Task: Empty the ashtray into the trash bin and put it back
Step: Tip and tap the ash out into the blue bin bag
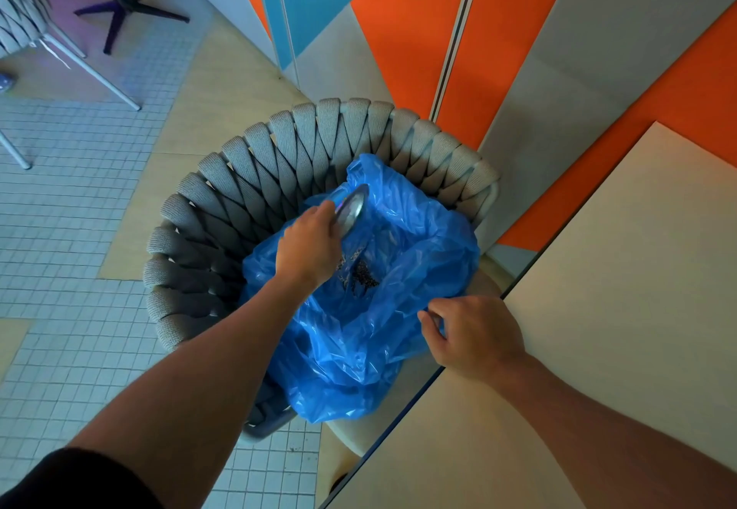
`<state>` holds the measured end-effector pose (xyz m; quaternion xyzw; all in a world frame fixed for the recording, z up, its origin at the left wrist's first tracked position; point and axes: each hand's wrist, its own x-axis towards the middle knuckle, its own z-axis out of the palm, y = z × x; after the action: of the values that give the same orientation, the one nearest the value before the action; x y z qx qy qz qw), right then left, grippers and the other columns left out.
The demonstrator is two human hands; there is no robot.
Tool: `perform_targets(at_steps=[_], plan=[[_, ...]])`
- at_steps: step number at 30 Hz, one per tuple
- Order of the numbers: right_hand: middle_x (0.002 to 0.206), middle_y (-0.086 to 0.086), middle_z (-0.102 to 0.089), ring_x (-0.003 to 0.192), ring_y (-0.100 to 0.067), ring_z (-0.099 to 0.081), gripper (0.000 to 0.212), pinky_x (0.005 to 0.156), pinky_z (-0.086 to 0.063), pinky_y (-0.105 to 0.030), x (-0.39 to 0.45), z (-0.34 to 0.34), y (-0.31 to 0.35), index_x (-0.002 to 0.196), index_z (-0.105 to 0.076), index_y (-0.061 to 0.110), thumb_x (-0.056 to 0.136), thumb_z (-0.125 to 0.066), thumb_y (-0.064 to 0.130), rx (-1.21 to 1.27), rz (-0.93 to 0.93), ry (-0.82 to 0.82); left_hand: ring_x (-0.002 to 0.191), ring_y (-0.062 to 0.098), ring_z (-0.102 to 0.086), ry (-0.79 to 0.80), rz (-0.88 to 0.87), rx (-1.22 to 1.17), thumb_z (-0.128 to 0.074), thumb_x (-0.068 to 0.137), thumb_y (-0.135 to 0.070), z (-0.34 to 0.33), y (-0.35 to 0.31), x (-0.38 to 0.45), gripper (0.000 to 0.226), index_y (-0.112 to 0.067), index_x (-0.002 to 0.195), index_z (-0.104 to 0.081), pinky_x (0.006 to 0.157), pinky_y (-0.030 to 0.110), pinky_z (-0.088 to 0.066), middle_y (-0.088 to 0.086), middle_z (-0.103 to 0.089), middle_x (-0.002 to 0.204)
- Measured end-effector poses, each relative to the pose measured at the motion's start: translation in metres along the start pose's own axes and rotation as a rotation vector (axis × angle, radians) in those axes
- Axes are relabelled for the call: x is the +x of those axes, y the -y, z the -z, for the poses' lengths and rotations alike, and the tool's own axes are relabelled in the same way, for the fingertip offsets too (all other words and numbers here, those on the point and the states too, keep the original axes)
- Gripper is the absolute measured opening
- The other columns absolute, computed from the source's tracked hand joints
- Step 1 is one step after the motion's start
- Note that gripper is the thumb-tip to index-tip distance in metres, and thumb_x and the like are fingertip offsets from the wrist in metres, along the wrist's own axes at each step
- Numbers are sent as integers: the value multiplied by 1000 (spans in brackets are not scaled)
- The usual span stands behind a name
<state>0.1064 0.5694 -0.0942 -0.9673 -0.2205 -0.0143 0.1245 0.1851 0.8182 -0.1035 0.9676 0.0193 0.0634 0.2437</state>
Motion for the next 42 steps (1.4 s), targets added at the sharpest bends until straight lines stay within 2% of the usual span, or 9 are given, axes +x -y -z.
perform_targets(at_steps=[3, 7, 10, 14, 16, 19, 23, 36, 42], plan=[[44, 6, -49, 38, -12, -39, 38, 45, -19, -21, 0, 1, 1, 56, -49, 21, 89, -50, 41, 4, -3, 0, 58, 14, -43, 62, 302, -306, -55, 89, -17, -4, 6, 8, 17, -10, 77, -45, 45, 30, -36, 2, -49, 69], [44, 7, -48, 39, -10, -35, 37, 44, -12, -18, 0, 3, 2, 57, -46, 24, 89, -46, 43, 9, -5, -2, 60, 6, -45, 41, 366, -379, -59, 89, -18, -4, 12, 12, 27, -19, 70, -41, 44, 19, -32, -2, -49, 72], [44, 8, -47, 39, -9, -34, 37, 43, -11, -17, 1, 3, 2, 57, -45, 24, 89, -46, 43, 14, -7, -1, 57, 10, -43, -33, 260, -320, -57, 89, -17, 0, 11, 9, 25, -20, 70, -40, 44, 27, -34, -2, -48, 67], [45, 8, -45, 40, -8, -33, 37, 43, -11, -18, 0, 3, 2, 57, -48, 23, 89, -46, 43, 8, -11, -1, 58, 23, -46, -173, -242, 194, -53, 90, -15, 8, 10, 0, 6, -13, 95, -55, 45, 30, -33, 4, -51, 74], [45, 8, -46, 40, -10, -34, 37, 43, -13, -19, 0, 3, 2, 57, -46, 24, 89, -48, 43, 6, -12, 5, 61, 27, -52, -138, -404, 403, -62, 83, -10, 9, 10, -2, 24, -11, 107, -62, 45, 31, -37, 7, -56, 77], [44, 8, -44, 39, -11, -35, 37, 44, -17, -21, 0, 2, 2, 57, -42, 24, 89, -49, 42, 8, -13, 7, 63, 28, -57, -22, -406, 529, -72, 74, -6, 10, 4, -5, 35, -13, 107, -65, 50, 32, -39, 8, -61, 79], [44, 8, -45, 39, -9, -34, 38, 43, -13, -19, 0, 2, 1, 56, -45, 23, 89, -47, 42, 12, -6, 1, 64, 31, -58, 28, -415, 517, -72, 74, -4, 9, -1, -9, 36, -12, 108, -65, 50, 35, -42, 10, -61, 80], [45, 11, -33, 38, -9, -30, 38, 42, -11, -18, 1, 4, 2, 56, -41, 24, 89, -51, 40, 22, -2, 7, 63, 30, -58, 0, -423, 495, -72, 75, -7, 13, -3, -8, 34, -11, 108, -64, 53, 35, -41, 8, -62, 78], [43, 8, -42, 38, -10, -33, 38, 43, -15, -20, 0, 2, 2, 55, -46, 22, 88, -52, 39, 19, -4, 10, 66, 31, -55, -56, -436, 511, -72, 73, -6, 11, -1, -9, 30, -10, 102, -63, 56, 37, -40, 9, -60, 77]])
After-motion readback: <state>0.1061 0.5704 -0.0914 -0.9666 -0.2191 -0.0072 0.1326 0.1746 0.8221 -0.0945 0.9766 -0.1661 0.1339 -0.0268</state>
